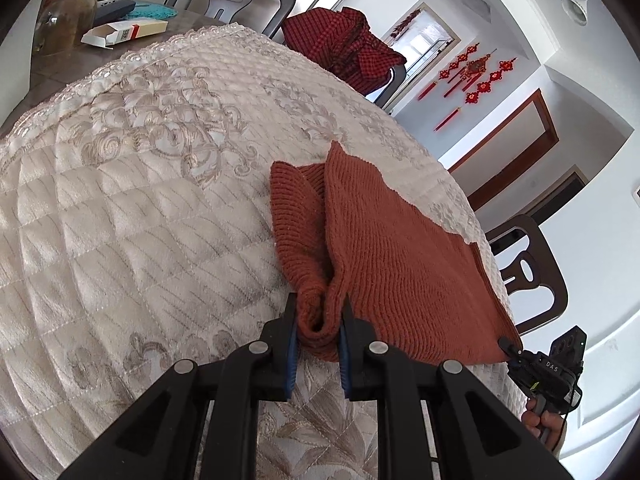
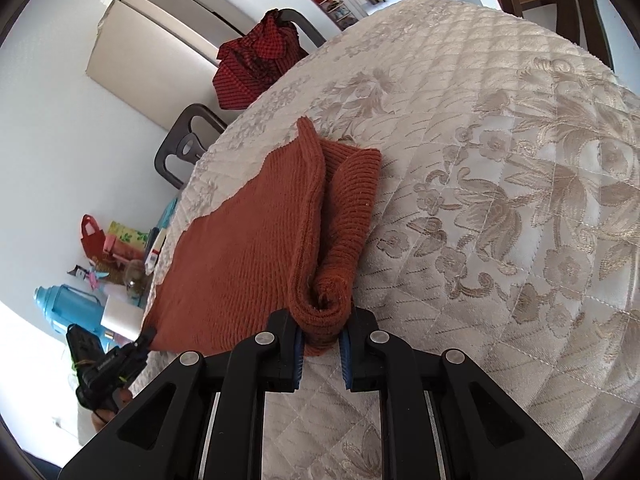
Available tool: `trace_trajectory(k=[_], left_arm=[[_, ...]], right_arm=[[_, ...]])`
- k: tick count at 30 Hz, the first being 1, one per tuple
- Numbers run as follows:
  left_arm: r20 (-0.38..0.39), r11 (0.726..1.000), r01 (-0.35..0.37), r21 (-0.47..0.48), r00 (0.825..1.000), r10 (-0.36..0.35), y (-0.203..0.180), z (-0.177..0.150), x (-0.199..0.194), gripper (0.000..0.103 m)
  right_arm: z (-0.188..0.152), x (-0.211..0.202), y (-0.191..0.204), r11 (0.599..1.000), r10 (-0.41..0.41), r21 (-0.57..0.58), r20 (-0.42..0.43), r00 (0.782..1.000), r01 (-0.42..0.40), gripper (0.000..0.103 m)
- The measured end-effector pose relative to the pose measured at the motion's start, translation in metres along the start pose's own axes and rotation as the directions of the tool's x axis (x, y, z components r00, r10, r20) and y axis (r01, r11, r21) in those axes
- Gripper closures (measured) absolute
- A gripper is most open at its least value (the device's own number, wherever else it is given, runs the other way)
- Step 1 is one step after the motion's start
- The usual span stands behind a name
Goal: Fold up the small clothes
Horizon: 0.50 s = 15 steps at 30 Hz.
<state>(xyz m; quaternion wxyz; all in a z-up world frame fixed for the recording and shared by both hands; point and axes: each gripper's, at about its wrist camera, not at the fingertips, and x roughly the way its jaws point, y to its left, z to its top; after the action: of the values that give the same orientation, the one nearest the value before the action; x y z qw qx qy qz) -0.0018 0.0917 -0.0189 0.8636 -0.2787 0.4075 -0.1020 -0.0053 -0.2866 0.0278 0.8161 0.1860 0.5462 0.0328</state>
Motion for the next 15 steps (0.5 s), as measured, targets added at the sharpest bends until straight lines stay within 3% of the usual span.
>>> trace_trajectory(k=[4, 6, 11, 15], left_arm=[[-0.010, 1.000, 0.006, -0.017, 1.000, -0.006, 0.006, 0.001, -0.004, 0.080], [0.006, 1.000, 0.000, -0.012, 1.000, 0.000, 0.005, 0.006, -0.013, 0.080], [0.109, 0.999, -0.035, 0.035, 0.994, 0.031, -0.008, 0.022, -0.035, 0.081], [0.103, 0.996, 0.001, 0.093, 0.995, -0.010, -0.030, 0.027, -0.019, 0.081]], right_arm=[[0.001, 0.003, -0.007, 0.999, 0.025, 0.037, -0.011, 1.000, -0.024, 0.085], [0.004, -0.004, -0.004, 1.000, -0.002, 0.012, -0.008, 1.000, 0.002, 0.081], [0.014, -0.040, 0.015, 0.986, -0.110, -0.114, 0.129, 0.986, 0.125, 0.081], [0.017, -0.042, 0.033, 0.976, -0.084, -0.182, 0.175, 0.981, 0.116, 0.081]])
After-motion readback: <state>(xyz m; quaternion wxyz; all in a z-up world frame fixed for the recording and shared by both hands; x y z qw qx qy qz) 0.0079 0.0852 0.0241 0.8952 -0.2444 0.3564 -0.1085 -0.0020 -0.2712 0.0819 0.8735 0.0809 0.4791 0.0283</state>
